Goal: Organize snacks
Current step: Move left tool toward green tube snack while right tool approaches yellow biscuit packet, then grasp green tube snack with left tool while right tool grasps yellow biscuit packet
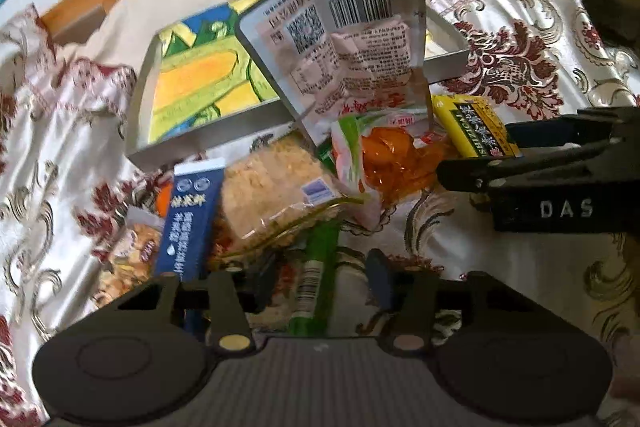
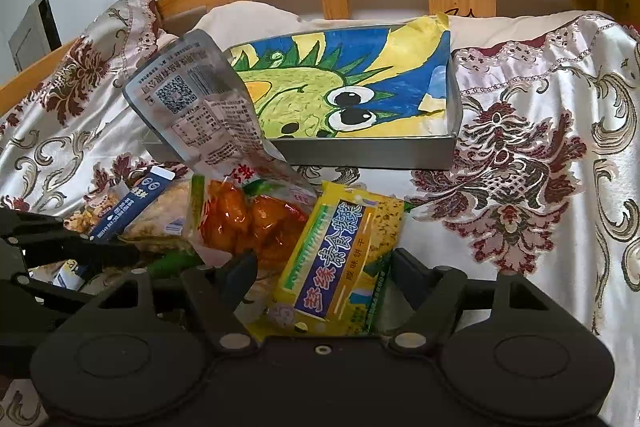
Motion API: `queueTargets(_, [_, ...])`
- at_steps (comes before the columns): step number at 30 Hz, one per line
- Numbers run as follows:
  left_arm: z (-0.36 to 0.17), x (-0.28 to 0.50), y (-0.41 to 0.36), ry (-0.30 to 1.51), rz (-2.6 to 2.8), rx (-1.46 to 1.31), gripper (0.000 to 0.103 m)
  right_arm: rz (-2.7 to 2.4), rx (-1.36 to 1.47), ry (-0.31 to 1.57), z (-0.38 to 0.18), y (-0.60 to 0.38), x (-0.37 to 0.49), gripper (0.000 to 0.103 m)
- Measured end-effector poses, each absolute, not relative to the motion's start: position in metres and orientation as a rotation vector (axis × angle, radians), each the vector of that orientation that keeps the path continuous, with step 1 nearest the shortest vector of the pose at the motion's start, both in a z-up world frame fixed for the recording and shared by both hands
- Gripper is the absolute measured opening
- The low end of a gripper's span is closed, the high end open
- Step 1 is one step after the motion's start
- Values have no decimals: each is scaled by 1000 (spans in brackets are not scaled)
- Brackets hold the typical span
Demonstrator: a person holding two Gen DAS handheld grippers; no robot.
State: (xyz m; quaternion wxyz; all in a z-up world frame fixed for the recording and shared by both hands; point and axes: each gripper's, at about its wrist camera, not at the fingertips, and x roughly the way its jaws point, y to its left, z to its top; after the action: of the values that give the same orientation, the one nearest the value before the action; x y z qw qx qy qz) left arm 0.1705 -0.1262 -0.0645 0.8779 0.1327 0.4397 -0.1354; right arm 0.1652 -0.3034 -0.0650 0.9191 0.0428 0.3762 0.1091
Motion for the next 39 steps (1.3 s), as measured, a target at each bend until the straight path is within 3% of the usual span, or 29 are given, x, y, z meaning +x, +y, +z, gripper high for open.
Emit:
queueTargets(2, [-65, 173, -126, 936, -284, 250, 41, 211, 78, 775, -66, -303, 165, 65])
queueTargets(9, [-64, 184, -123, 1044, -278, 183, 40, 199, 111, 789, -66, -308, 166, 62])
queueTargets(14, [-62, 190, -124, 1111, -290, 134, 21, 191, 115, 791, -65, -308, 163, 58])
queueTargets(23, [-56, 190, -113, 1188, -223, -45, 20, 204, 151, 819, -59, -315, 157, 54])
queueTargets(39, [-59, 187, -111, 1204, -234, -63, 20, 260, 152, 830, -55, -312, 154, 54])
